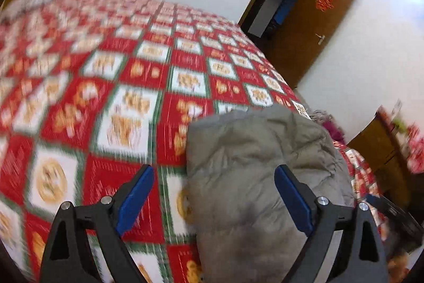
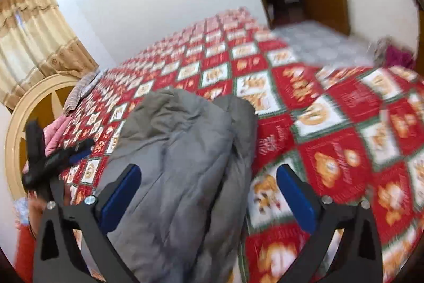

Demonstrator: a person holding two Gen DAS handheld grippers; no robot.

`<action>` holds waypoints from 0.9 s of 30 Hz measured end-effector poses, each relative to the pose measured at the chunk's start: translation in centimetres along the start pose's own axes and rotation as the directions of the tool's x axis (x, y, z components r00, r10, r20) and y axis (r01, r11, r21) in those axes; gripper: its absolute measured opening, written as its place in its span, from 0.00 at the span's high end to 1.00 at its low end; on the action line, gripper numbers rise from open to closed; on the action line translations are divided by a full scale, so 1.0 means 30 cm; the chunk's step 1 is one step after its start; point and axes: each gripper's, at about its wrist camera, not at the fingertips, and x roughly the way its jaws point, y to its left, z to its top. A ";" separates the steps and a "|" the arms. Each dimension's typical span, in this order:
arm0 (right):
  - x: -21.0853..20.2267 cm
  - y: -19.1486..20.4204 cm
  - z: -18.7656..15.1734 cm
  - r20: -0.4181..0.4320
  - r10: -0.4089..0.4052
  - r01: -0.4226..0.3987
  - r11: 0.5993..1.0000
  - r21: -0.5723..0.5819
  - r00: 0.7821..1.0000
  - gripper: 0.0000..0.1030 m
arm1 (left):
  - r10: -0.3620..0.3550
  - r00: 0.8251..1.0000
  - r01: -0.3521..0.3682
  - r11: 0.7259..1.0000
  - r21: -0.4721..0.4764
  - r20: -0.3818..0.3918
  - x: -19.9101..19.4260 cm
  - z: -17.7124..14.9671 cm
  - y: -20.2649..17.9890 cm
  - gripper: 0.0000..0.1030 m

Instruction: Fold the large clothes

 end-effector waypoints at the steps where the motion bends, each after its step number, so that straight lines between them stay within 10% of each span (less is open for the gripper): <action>1: 0.075 -0.029 0.012 -0.046 0.026 -0.024 0.999 0.038 0.999 0.00 | -0.012 1.000 0.012 0.999 -0.039 -0.007 0.014 -0.018 0.025 0.10; 6: 0.218 -0.036 -0.038 -0.128 0.023 -0.025 1.000 -0.013 0.991 0.02 | -0.152 0.988 0.142 0.963 -0.230 -0.026 0.105 -0.081 0.092 0.10; 15: 0.276 0.028 -0.103 -0.198 0.105 -0.127 0.987 -0.102 0.975 0.00 | -0.351 0.930 0.338 0.933 -0.122 -0.110 0.236 -0.087 0.001 0.10; 22: 0.327 -0.003 -0.097 -0.162 0.152 -0.157 0.987 -0.021 0.975 0.02 | -0.361 0.928 0.359 0.933 -0.030 -0.094 0.272 -0.066 -0.028 0.10; 27: 0.280 0.033 -0.145 -0.173 0.231 -0.227 0.973 0.048 0.957 0.48 | -0.409 0.910 0.404 0.912 -0.067 -0.068 0.252 -0.061 0.002 0.40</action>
